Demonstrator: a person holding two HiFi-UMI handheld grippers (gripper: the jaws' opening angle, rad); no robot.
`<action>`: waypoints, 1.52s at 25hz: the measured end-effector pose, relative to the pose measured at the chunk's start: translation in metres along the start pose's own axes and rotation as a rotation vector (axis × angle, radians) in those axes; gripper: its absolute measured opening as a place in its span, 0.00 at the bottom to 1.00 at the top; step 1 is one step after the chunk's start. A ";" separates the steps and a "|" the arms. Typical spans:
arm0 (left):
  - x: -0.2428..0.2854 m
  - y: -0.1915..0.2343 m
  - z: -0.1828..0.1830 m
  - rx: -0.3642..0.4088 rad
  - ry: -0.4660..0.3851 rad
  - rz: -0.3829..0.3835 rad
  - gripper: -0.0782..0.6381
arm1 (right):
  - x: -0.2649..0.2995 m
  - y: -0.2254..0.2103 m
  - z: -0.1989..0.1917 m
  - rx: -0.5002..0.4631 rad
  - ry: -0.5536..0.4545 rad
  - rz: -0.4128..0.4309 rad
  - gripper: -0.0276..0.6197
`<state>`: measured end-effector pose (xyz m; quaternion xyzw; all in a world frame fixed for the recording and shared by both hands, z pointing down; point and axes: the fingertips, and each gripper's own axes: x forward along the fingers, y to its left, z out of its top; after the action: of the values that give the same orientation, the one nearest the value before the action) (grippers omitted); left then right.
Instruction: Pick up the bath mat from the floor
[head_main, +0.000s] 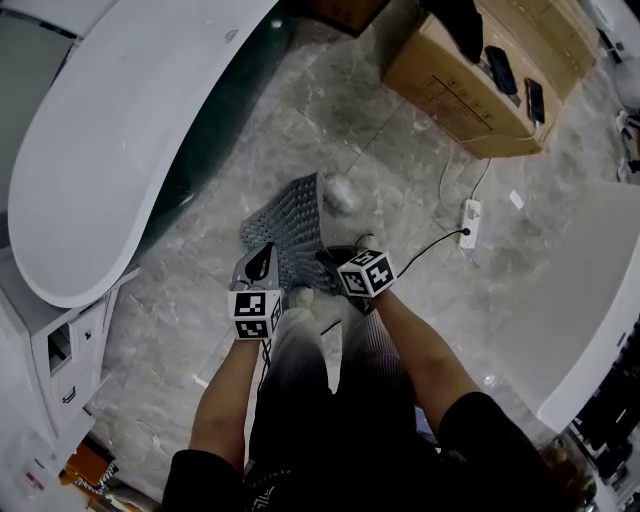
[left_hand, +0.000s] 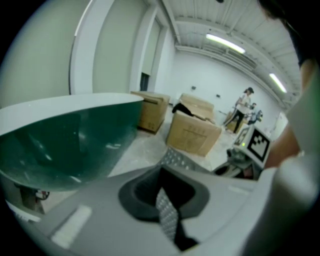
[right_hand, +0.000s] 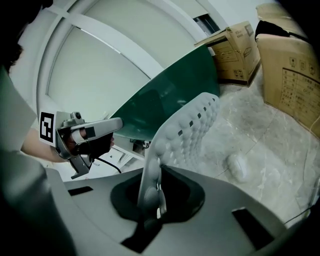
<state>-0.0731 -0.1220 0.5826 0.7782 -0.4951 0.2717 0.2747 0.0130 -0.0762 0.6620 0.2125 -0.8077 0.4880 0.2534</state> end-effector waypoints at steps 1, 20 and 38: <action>-0.003 0.003 0.001 -0.002 -0.005 0.006 0.12 | -0.001 0.002 0.006 -0.013 -0.001 0.001 0.06; -0.070 0.002 0.042 0.018 -0.077 0.021 0.12 | -0.081 0.106 0.090 -0.105 -0.192 0.062 0.06; -0.140 0.005 0.089 -0.091 -0.184 0.040 0.12 | -0.169 0.164 0.151 -0.167 -0.376 0.036 0.06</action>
<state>-0.1151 -0.0991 0.4242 0.7765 -0.5454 0.1819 0.2579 0.0176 -0.1245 0.3869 0.2636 -0.8822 0.3756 0.1060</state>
